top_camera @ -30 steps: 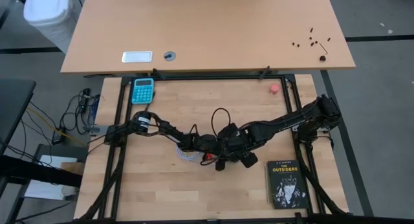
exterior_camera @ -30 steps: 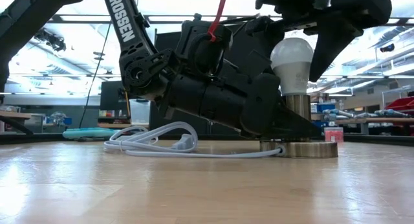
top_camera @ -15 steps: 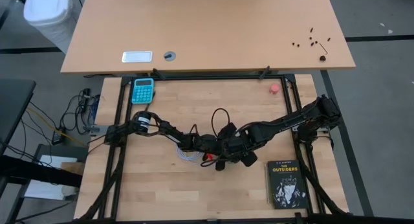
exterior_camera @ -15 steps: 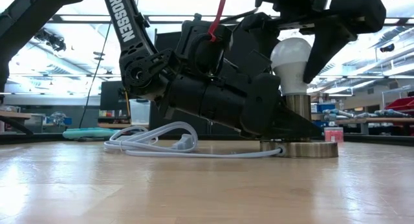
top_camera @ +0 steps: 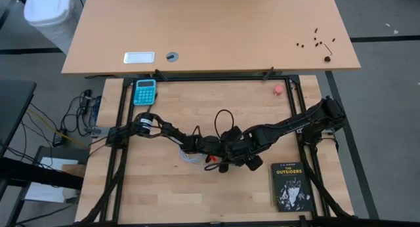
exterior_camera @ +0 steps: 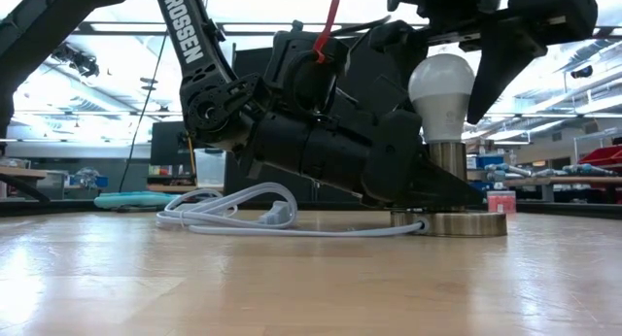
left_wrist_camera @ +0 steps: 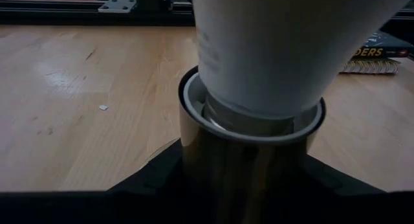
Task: Screw lightbulb
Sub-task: Insert the lightbulb into the lamp
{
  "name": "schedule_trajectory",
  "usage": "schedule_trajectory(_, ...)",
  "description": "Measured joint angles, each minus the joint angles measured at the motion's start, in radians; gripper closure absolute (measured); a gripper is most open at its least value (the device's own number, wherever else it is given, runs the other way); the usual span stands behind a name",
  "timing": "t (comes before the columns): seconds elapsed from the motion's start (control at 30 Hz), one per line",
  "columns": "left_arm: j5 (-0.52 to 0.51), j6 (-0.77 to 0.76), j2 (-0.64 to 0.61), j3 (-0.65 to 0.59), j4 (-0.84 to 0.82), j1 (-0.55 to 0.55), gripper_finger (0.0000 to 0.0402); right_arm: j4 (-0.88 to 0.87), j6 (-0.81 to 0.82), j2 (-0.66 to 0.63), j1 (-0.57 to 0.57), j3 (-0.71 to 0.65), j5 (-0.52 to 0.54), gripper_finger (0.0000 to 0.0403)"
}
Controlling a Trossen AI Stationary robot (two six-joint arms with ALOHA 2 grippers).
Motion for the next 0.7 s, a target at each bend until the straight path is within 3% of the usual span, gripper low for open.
schedule_trajectory(0.7,-0.001,0.000,0.000,0.000,0.000,0.000,0.0208,0.019,0.105,0.000,-0.041,0.000,-0.044,0.0095)
